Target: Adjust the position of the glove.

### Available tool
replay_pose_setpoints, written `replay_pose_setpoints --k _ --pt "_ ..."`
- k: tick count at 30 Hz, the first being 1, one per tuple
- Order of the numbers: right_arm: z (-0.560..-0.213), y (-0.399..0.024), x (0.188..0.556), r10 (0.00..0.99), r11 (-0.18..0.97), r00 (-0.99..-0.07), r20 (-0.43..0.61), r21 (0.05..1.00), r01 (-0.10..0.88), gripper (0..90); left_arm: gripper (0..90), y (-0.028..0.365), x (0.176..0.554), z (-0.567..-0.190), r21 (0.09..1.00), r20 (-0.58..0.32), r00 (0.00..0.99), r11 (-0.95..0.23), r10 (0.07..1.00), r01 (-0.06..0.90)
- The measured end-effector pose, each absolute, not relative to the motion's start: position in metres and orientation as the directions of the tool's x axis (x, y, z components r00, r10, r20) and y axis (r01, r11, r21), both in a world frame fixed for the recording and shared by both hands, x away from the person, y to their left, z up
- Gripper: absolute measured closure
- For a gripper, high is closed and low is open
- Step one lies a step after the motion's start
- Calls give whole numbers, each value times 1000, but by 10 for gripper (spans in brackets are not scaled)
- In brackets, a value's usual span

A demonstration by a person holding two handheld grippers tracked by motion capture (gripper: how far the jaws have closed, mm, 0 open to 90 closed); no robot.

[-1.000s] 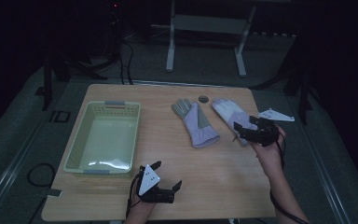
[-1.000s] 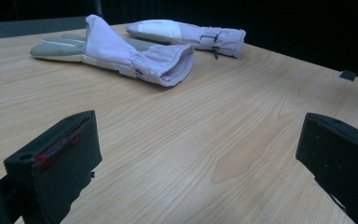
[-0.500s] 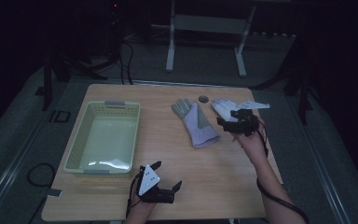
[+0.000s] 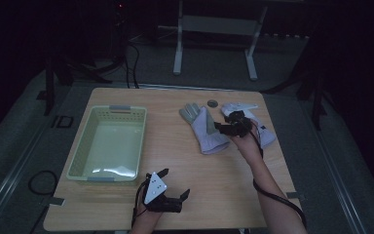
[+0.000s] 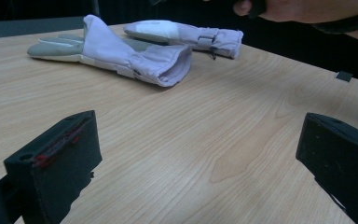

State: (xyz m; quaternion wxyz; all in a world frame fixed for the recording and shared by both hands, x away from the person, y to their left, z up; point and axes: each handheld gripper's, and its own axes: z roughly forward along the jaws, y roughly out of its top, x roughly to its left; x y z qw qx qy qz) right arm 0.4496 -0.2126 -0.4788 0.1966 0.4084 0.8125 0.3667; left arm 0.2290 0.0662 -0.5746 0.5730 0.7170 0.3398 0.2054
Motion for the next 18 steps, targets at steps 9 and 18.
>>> replay_pose_setpoints --k 9,18 --pt "-493 -195 468 793 461 -604 -83 729 505 474 0 66 229 -575 962 -99 684 -107 722 252" --pt "-518 -184 483 772 536 -624 -124 656 532 478 0 66 229 -575 961 -98 687 -111 720 254"
